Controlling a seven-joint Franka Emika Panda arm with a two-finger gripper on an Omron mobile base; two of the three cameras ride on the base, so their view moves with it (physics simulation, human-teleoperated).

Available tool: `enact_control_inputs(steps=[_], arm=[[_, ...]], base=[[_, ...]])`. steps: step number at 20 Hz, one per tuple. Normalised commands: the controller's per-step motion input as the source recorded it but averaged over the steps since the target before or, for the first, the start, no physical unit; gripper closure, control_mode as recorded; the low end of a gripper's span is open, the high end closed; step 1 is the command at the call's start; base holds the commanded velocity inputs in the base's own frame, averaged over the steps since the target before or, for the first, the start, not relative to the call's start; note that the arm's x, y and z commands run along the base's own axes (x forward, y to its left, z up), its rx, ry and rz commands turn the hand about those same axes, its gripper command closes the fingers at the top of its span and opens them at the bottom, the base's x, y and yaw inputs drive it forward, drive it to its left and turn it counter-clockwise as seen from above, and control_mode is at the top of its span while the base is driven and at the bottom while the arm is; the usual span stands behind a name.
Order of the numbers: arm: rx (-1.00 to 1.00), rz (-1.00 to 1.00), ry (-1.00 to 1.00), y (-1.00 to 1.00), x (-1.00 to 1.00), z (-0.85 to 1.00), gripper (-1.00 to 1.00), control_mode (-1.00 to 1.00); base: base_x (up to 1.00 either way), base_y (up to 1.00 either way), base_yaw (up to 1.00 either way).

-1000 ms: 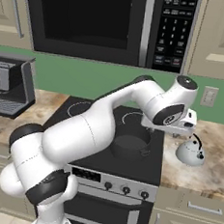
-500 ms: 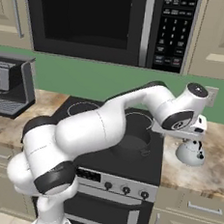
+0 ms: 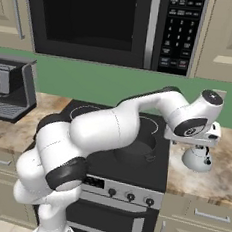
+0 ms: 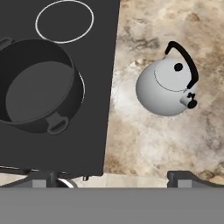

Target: Pick the kettle from the counter and place it on a stove burner. Then turn the burner on.

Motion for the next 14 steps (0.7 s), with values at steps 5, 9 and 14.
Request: enact_control_inputs(steps=[5,9,14], arm=[[0.01,0.05,0.0,-0.24,0.19,-0.02,-1.0,-1.0],[0.0,0.03,0.0,-0.21,0.23,-0.02,-1.0,-1.0],[0.0,0.04,0.01,-0.13,0.25,-0.11,-1.0,-1.0]], base=[[0.0,0.0,0.0],[0.0,0.0,0.0],[0.0,0.0,0.0]])
